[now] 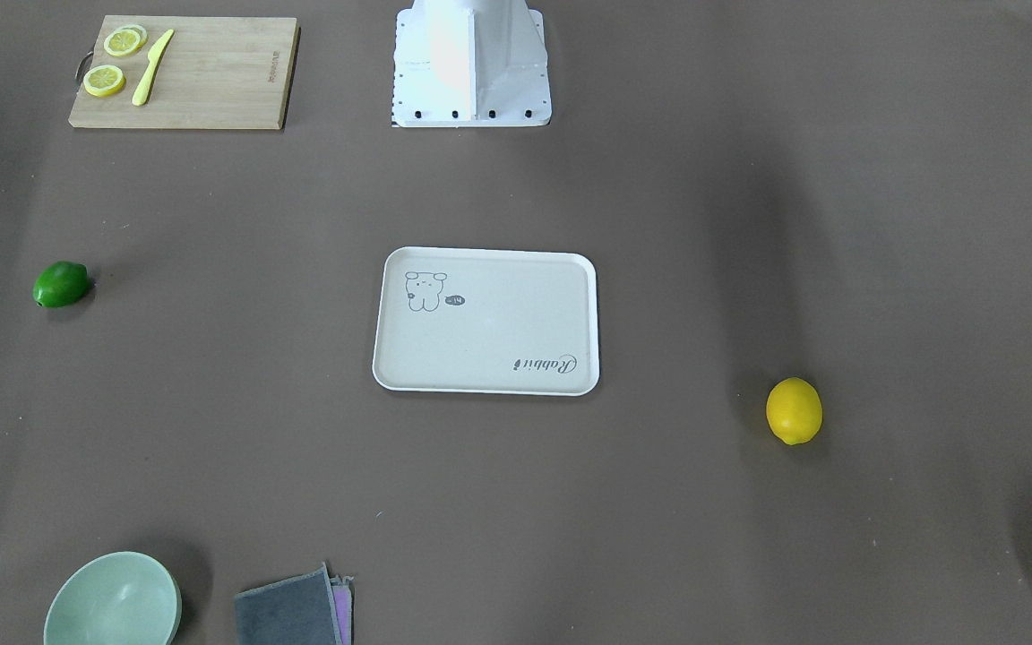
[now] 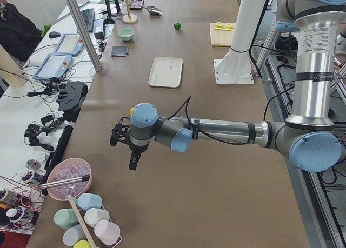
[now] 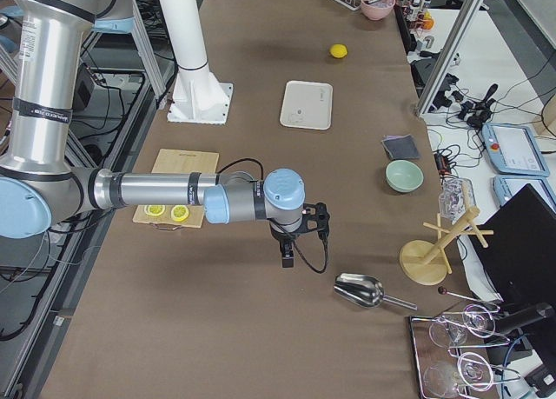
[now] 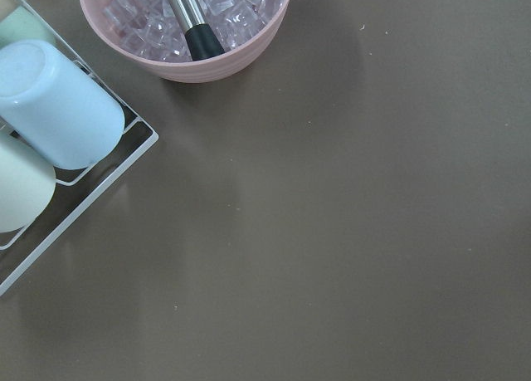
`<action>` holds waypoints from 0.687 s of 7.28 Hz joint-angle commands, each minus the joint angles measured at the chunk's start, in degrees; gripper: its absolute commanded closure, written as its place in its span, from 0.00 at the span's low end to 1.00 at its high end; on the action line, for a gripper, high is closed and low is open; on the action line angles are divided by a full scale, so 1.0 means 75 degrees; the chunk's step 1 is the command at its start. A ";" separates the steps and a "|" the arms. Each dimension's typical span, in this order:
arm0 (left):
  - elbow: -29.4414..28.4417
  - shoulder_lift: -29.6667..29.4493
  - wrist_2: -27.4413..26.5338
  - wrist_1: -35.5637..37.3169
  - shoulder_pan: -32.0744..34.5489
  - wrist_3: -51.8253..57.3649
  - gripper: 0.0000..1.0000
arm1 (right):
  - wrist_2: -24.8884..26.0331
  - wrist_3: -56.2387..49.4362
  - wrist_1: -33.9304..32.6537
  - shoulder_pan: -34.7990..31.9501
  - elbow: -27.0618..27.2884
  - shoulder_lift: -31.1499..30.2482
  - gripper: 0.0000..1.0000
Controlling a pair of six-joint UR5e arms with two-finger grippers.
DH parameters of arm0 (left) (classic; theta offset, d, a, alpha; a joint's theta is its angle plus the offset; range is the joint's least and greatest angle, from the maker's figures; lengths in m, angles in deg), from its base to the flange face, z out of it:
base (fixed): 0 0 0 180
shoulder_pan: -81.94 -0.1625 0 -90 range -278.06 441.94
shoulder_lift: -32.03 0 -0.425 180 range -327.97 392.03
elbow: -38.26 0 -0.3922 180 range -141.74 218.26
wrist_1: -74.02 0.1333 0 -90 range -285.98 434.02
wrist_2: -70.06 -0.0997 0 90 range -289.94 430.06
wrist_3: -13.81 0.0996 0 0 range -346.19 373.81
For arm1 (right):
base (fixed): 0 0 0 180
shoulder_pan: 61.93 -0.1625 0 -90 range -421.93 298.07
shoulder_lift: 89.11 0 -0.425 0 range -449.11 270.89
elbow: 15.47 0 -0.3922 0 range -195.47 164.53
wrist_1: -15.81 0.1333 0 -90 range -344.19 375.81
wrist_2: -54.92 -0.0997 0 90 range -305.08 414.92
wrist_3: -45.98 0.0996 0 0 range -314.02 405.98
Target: Place all lemons on tray
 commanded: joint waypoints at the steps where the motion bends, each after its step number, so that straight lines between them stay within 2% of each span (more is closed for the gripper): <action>1: 0.0084 -0.0031 0.0140 -0.0318 -0.0007 0.0012 0.02 | -0.0066 0.0012 0.0037 0.0000 -0.0053 0.0030 0.00; 3: 0.0014 -0.0182 0.0094 -0.0460 -0.0507 -0.0011 0.02 | -0.0066 -0.0023 0.0223 0.0035 -0.0112 0.0042 0.00; 4: -0.0056 -0.0393 0.0129 -0.0472 -0.0732 -0.0012 0.02 | -0.0183 0.0023 0.0909 0.0023 -0.0240 0.0054 0.00; 5: 0.0059 -0.0546 0.0152 -0.0530 -0.0850 0.0000 0.02 | -0.0427 0.0198 0.0997 0.0023 -0.0415 0.0077 0.00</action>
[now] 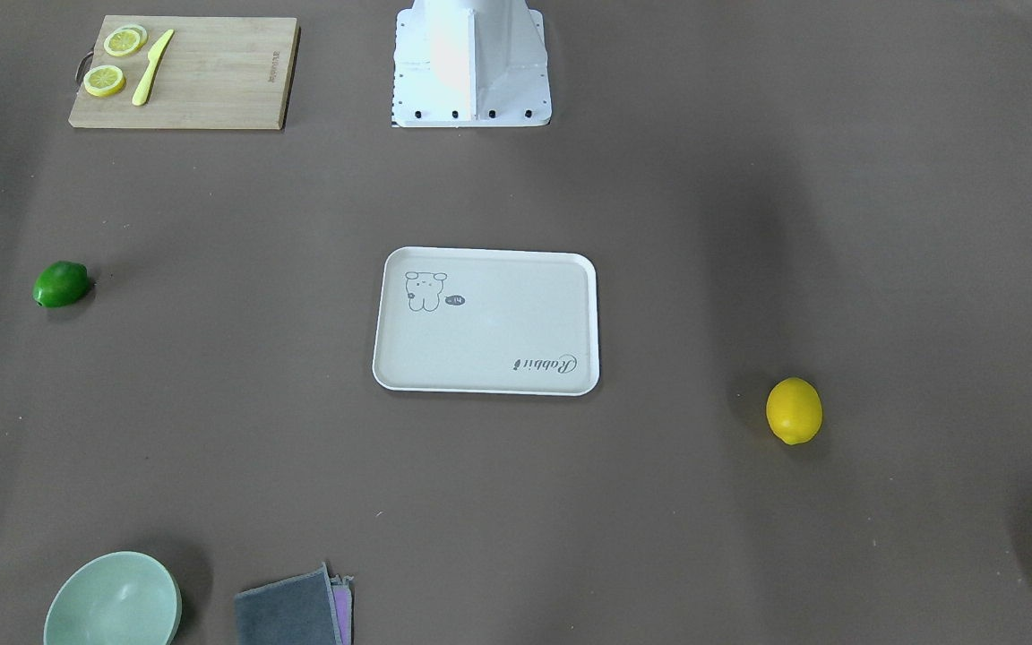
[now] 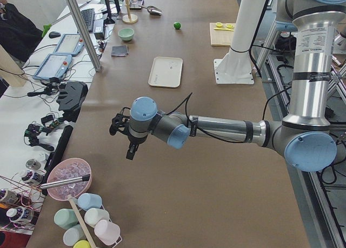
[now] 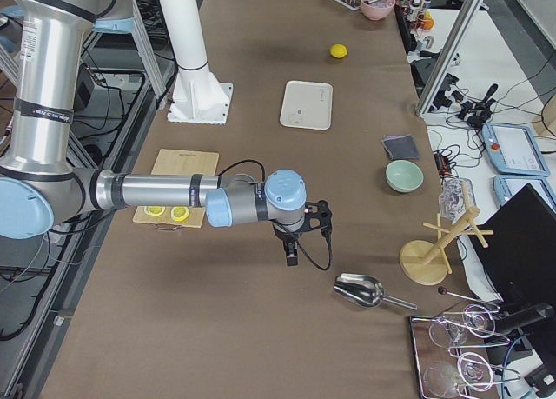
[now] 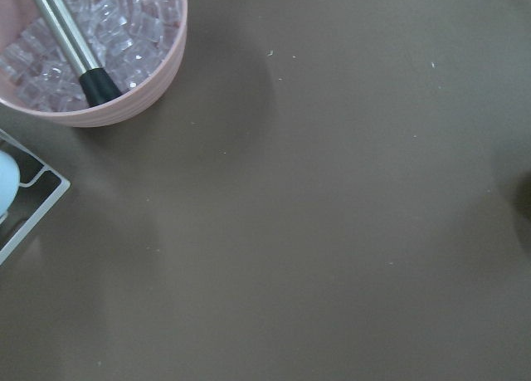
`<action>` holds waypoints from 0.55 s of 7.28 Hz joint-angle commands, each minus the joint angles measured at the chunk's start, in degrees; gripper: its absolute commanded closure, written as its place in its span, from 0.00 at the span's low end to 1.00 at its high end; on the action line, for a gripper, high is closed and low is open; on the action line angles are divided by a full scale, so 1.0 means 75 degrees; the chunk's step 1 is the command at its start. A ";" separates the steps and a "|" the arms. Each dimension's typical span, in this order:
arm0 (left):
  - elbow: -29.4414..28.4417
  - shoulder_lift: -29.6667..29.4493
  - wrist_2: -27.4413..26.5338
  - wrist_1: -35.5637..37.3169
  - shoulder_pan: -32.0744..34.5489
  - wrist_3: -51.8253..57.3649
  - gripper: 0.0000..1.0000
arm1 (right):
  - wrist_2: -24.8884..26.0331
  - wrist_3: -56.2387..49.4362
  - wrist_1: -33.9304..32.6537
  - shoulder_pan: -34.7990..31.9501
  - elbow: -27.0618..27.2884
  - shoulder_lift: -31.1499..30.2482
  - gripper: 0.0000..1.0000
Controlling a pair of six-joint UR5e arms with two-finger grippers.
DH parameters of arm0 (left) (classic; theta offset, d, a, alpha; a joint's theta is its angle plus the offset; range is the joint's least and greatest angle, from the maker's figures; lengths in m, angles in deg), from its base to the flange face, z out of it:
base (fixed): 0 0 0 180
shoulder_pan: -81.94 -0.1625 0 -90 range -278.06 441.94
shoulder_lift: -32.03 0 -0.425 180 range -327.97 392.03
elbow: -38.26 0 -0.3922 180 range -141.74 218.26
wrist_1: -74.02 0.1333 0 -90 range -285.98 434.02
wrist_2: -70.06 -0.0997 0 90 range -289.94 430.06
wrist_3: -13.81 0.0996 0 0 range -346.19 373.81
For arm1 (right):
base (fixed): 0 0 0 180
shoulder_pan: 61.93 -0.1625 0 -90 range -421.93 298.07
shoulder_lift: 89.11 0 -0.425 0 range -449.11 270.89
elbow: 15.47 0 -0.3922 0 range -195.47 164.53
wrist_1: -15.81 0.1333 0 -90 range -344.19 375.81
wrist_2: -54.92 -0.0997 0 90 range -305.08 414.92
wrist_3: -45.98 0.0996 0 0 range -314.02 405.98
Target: Place all lemons on tray
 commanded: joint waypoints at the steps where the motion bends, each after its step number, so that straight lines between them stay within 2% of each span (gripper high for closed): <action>1: 0.0059 -0.0251 0.0002 -0.0557 -0.0551 -0.0022 0.02 | -0.0361 0.0360 0.0426 0.0003 -0.0201 -0.0046 0.00; 2: 0.0035 -0.0472 -0.0044 -0.0713 -0.0822 -0.0301 0.02 | -0.0421 0.0397 0.0856 0.0003 -0.0282 -0.0105 0.00; 3: 0.0093 -0.0695 -0.0045 -0.0819 -0.1114 -0.1151 0.02 | -0.0479 0.0432 0.0907 0.0003 -0.0283 -0.0117 0.00; 4: 0.0059 -0.0941 -0.0068 -0.0912 -0.1280 -0.1577 0.02 | -0.0851 0.0665 0.0919 0.0026 -0.0283 -0.0105 0.00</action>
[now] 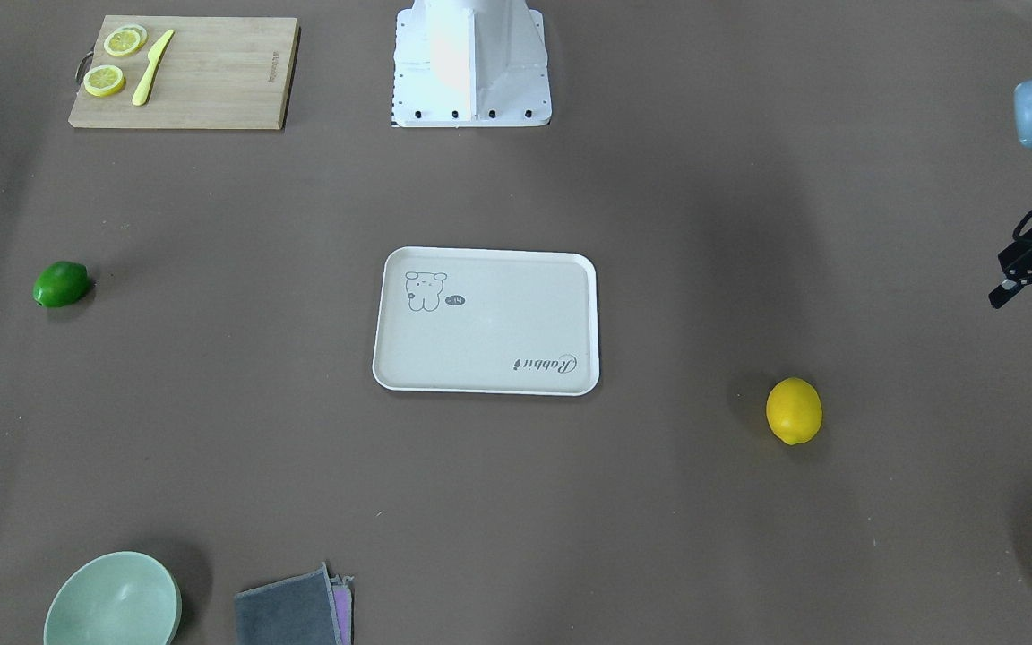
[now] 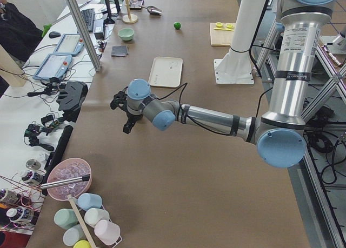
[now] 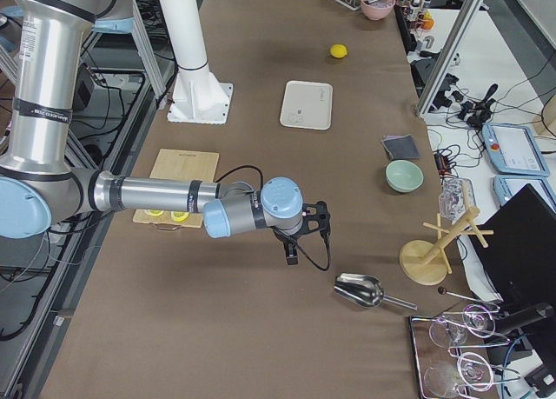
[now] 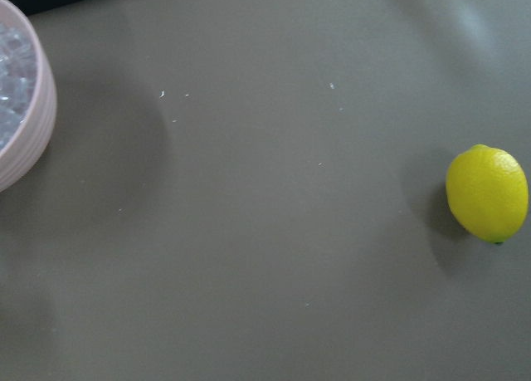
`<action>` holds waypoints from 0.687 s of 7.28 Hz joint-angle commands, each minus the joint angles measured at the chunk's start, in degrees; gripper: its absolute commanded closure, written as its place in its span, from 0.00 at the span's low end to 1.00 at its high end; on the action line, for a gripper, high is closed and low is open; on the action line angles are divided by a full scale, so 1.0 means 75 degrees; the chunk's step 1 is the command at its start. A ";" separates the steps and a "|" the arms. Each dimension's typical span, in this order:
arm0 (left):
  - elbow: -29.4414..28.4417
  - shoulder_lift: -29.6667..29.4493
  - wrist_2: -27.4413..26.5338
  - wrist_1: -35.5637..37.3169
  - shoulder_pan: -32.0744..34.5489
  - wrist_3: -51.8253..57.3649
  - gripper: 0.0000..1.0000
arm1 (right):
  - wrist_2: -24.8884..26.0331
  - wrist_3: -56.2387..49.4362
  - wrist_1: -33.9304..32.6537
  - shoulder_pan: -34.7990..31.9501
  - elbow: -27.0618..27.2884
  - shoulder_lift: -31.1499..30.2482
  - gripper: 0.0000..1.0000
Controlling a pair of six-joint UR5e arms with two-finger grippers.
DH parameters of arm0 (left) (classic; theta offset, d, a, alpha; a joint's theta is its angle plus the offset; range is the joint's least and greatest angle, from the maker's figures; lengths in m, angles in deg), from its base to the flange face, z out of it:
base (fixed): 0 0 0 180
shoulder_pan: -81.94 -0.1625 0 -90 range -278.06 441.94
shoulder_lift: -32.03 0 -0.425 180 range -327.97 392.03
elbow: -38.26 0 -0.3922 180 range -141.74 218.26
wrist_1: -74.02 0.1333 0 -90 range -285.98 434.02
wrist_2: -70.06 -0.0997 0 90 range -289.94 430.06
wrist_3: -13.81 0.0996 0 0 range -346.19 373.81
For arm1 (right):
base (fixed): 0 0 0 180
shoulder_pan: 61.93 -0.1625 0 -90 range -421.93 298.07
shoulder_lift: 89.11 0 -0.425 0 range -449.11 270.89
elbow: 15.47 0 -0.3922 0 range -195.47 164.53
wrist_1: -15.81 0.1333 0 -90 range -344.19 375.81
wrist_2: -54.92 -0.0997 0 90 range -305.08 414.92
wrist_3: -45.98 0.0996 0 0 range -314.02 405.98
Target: Place all lemons on tray
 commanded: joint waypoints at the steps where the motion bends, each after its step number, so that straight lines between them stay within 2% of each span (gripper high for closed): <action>1: -0.0009 -0.0445 -0.0048 -0.0159 -0.0471 -0.0709 0.02 | -0.0434 0.0721 0.0160 0.0085 0.0021 0.0065 0.00; 2: -0.0032 -0.0632 -0.0419 -0.0171 -0.0774 -0.1104 0.02 | -0.0411 0.1318 0.0300 0.0248 0.0068 0.0100 0.00; 3: -0.0032 -0.0832 -0.0968 -0.0171 -0.1183 -0.2094 0.02 | -0.0284 0.2299 0.0823 0.0598 0.0045 0.0135 0.00; 5: -0.0079 -0.1021 -0.1650 -0.0264 -0.1818 -0.2922 0.02 | 0.0442 0.4070 0.1972 0.1418 -0.0025 0.0136 0.00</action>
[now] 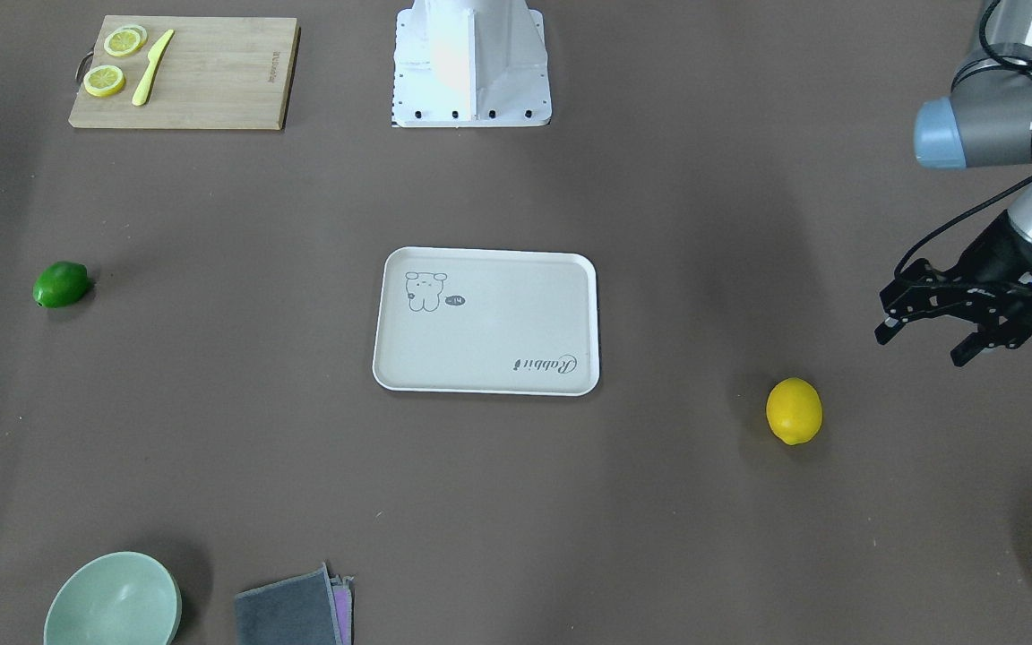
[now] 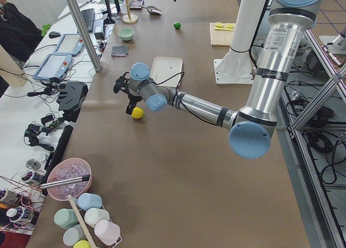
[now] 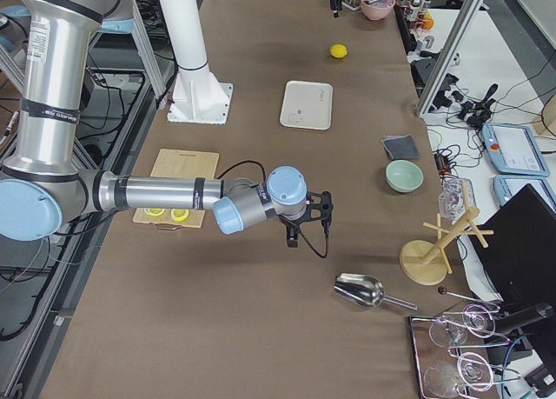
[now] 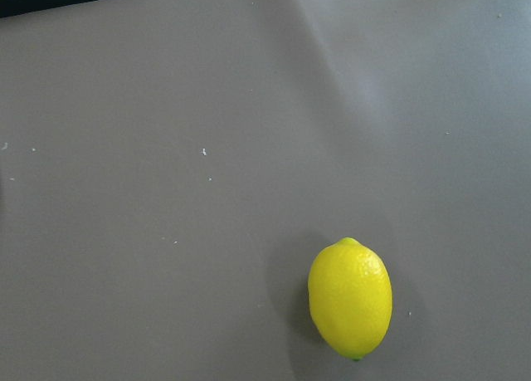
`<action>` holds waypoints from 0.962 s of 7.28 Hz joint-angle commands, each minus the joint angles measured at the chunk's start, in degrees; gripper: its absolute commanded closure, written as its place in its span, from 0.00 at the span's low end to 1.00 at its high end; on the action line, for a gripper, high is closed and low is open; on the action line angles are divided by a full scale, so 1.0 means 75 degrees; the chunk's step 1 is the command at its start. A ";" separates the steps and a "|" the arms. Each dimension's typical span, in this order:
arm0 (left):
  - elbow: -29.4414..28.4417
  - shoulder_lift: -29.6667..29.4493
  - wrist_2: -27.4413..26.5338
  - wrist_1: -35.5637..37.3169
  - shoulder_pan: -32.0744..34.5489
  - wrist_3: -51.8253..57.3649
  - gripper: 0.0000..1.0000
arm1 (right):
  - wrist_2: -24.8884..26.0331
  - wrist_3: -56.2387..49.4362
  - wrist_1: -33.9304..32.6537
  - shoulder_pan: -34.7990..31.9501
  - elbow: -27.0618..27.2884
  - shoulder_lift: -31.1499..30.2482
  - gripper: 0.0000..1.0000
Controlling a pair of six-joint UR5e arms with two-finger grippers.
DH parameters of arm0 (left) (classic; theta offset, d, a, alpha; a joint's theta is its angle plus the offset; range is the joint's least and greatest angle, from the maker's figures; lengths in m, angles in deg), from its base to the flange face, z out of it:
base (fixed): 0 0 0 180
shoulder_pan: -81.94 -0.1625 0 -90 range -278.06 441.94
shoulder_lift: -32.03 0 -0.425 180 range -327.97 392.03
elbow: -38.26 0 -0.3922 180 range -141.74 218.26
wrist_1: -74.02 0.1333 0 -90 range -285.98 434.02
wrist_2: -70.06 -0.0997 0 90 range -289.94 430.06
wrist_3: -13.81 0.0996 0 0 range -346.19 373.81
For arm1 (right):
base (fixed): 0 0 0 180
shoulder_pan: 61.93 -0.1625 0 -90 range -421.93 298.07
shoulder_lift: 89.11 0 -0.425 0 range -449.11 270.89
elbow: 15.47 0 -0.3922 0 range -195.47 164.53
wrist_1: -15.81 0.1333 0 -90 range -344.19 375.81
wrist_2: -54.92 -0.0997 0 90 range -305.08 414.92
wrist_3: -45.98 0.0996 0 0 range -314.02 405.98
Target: Place all lemons on tray
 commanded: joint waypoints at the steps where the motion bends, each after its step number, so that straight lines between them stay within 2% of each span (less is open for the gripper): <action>1: -0.0067 -0.0128 -0.0504 -0.0230 -0.0531 -0.0931 0.02 | 0.0595 0.1675 0.0962 0.0824 -0.0045 0.0007 0.00; 2: -0.0137 -0.0186 -0.0841 -0.0255 -0.0660 -0.1155 0.02 | 0.0853 0.2087 0.1127 0.1164 -0.0045 0.0007 0.00; 4: -0.0779 -0.0349 -0.1557 -0.0802 -0.1081 -0.1355 0.02 | 0.1498 0.2989 0.1688 0.1855 -0.0033 0.0030 0.00; 6: -0.1227 -0.0561 -0.1606 -0.1075 -0.1200 -0.1415 0.02 | 0.1629 0.3565 0.1703 0.2150 -0.0091 0.0473 0.00; 7: -0.1263 -0.0573 -0.1920 -0.1133 -0.1363 -0.1415 0.02 | 0.1617 0.3684 0.1703 0.2198 -0.0196 0.0568 0.00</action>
